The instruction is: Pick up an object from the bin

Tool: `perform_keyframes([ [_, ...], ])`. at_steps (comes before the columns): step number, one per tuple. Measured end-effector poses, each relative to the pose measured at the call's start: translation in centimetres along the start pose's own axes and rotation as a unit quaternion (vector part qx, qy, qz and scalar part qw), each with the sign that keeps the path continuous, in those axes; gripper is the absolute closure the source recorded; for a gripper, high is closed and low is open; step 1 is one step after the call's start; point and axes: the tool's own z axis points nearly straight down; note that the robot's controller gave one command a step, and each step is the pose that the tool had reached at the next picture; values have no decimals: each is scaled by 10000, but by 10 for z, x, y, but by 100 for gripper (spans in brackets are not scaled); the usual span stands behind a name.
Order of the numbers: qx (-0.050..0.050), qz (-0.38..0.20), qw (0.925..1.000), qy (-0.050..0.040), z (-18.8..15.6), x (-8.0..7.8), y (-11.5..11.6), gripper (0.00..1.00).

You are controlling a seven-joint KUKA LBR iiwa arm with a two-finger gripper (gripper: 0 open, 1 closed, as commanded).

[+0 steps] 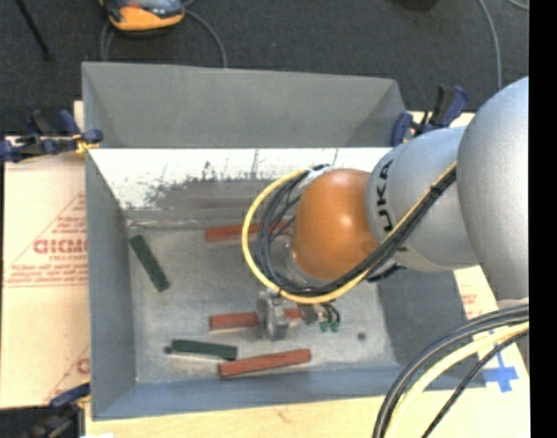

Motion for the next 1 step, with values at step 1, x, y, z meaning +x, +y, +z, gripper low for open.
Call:
perform_keyframes([
  [1, -3, 7, 10000, 3, 0, 0, 0, 0],
])
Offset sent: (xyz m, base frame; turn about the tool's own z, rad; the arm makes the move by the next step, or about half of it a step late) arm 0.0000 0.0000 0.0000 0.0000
